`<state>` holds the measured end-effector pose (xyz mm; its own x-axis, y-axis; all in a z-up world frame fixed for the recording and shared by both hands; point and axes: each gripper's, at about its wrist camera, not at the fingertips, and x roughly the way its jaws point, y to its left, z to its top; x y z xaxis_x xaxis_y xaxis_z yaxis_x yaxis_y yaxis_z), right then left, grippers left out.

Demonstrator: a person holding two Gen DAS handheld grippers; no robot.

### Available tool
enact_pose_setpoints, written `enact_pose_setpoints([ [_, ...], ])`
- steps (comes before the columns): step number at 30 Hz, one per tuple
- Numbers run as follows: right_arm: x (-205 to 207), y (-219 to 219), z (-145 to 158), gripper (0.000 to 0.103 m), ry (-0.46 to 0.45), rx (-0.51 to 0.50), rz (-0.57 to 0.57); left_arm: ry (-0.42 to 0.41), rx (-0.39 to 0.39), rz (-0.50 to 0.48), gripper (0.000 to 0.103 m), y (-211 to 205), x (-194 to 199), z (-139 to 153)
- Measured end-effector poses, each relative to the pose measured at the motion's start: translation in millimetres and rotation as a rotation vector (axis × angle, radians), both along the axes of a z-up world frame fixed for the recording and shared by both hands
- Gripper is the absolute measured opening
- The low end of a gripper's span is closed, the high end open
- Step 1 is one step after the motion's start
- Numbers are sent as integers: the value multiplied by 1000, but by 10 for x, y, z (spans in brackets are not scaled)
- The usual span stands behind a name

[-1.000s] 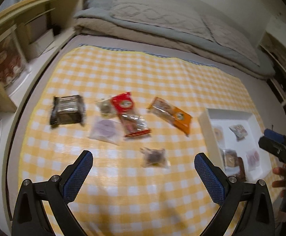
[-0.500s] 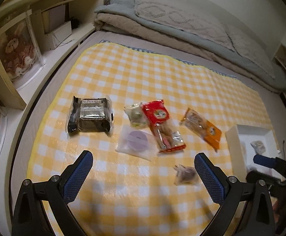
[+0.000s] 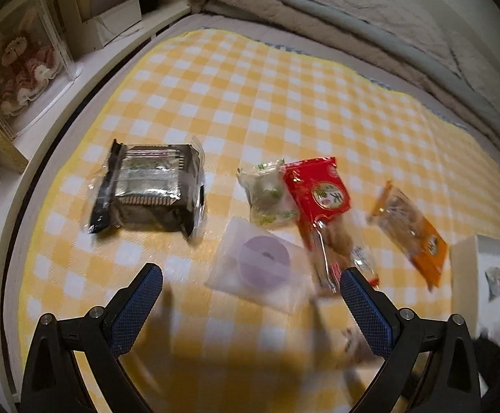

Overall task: Organize snacks
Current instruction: 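Move both tools back over the remaining snacks on the cloth, then grasp the clear purple-disc pack with the left tool while the right tool grasps the small clear candy pack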

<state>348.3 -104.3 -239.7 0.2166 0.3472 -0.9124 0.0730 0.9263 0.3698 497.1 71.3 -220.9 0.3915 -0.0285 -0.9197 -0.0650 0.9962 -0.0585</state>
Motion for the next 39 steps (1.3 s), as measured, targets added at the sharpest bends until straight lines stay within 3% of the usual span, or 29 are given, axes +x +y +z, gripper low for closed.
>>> enact_pose_setpoints([
  [7, 113, 22, -175, 65, 35, 61, 9, 22, 37, 85, 103, 18, 269, -296],
  [11, 219, -67, -117, 44, -6, 119, -19, 32, 70, 102, 103, 20, 372, -434],
  [15, 303, -47, -131, 19, -27, 157, 27, 39, 112, 92, 103, -34, 439, -538],
  [27, 102, -1, -336, 21, 127, 199, 73, 80, 183, 20, 103, -229, 351, -609],
  [31, 74, 46, -266, 25, 108, 183, 109, 92, 206, 2, 103, -242, 218, -587],
  [33, 82, 119, -240, 38, 89, 155, 147, 95, 217, -5, 103, -231, 140, -569],
  [36, 79, 274, -208, 49, 44, 86, 236, 102, 229, -19, 103, -158, 19, -531],
  [39, 57, 470, -208, 49, 3, -5, 348, 108, 235, -31, 103, -49, -94, -487],
])
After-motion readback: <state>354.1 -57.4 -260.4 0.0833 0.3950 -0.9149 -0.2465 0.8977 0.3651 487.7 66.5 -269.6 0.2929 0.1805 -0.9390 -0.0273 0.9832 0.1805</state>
